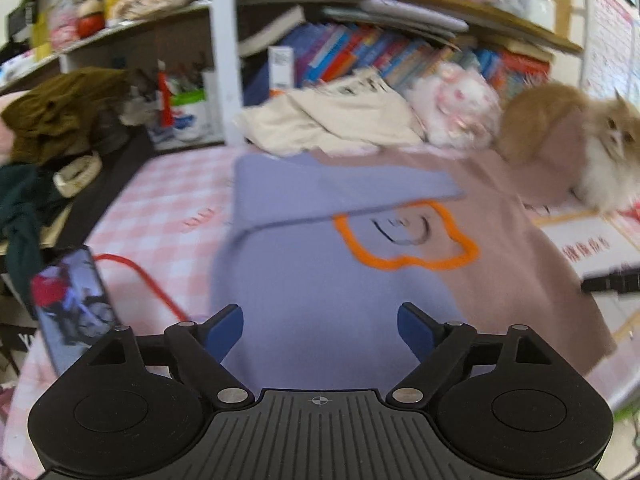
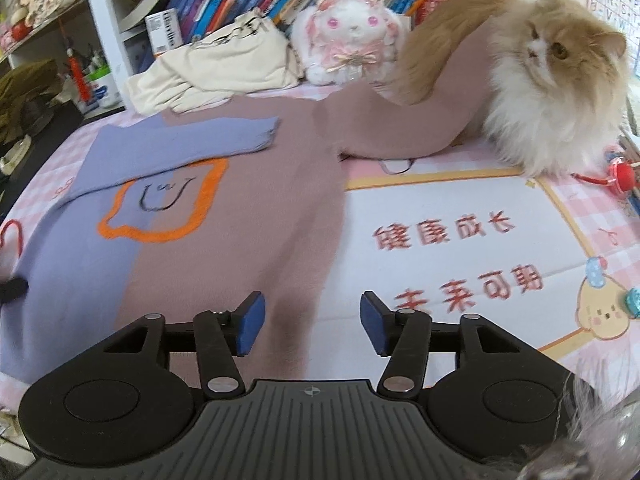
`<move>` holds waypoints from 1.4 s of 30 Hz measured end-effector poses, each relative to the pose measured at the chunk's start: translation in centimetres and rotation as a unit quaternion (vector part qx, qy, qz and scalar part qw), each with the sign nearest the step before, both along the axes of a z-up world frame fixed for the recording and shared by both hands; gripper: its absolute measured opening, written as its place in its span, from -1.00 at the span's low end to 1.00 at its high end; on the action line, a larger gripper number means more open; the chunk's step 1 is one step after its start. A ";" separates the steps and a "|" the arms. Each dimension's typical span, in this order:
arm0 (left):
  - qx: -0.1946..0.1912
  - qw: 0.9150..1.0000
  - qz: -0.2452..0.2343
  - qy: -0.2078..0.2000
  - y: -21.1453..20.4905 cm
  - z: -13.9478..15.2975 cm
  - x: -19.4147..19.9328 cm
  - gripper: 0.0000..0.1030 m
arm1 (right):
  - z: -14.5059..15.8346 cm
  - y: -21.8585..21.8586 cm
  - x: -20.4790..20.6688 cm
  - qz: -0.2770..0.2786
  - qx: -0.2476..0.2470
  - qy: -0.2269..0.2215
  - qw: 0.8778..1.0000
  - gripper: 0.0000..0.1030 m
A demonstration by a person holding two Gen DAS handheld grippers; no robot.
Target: Fold clothes
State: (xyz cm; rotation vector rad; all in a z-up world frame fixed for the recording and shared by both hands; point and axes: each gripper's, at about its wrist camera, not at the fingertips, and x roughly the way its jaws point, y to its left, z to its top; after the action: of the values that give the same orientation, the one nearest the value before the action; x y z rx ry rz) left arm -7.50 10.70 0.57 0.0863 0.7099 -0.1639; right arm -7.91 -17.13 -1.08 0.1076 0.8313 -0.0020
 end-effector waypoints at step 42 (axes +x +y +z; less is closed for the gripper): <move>0.024 0.985 0.149 0.082 -10.6 -3.1 4.9 0.78 | 0.3 -16.4 20.2 0.001 -0.045 -0.078 0.996 -0.81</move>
State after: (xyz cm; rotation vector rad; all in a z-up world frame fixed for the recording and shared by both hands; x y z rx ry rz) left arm -2.59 0.06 -2.48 0.0131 0.8815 0.1340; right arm 12.32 -33.56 -0.82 0.0222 0.6734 -0.0286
